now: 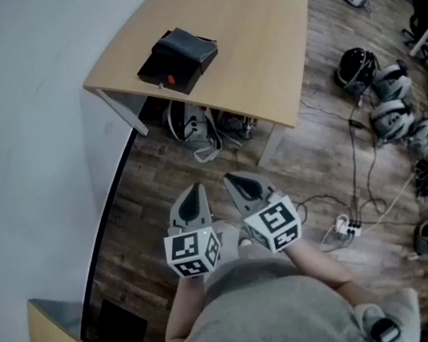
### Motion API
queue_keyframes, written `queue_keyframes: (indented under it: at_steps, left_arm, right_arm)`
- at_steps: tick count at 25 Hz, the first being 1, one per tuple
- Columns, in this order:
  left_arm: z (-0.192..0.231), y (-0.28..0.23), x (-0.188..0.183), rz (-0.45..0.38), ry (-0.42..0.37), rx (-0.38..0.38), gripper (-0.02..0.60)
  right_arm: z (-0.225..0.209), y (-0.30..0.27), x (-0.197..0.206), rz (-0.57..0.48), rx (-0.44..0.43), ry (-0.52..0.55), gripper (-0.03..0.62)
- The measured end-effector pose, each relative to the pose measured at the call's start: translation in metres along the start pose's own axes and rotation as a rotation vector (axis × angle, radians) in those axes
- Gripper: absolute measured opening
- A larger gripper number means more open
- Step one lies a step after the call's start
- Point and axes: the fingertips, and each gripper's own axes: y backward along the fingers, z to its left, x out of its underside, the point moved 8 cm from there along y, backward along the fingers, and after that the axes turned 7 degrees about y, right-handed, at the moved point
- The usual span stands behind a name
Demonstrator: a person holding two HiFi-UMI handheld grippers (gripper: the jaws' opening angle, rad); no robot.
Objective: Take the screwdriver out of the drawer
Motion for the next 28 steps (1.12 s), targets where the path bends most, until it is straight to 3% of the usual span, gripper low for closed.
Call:
queue_keyframes:
  at_steps: [3, 9, 18, 28]
  left_arm:
    - [-0.008, 0.021, 0.007, -0.003, -0.013, 0.011, 0.000]
    - [-0.009, 0.040, 0.014, -0.010, -0.008, 0.013, 0.000]
    - [-0.008, 0.051, 0.015, -0.030, 0.003, 0.023, 0.000]
    - [0.007, 0.052, 0.013, -0.027, 0.029, -0.004, 0.000]
  right_arm:
    - [0.019, 0.014, 0.008, -0.039, -0.016, 0.000, -0.002]
    - [0.037, 0.027, 0.007, -0.007, -0.021, 0.027, -0.002]
    - [0.046, 0.033, 0.003, -0.029, -0.027, 0.042, -0.002]
    - [0.046, 0.018, 0.000, -0.064, -0.070, -0.012, -0.002]
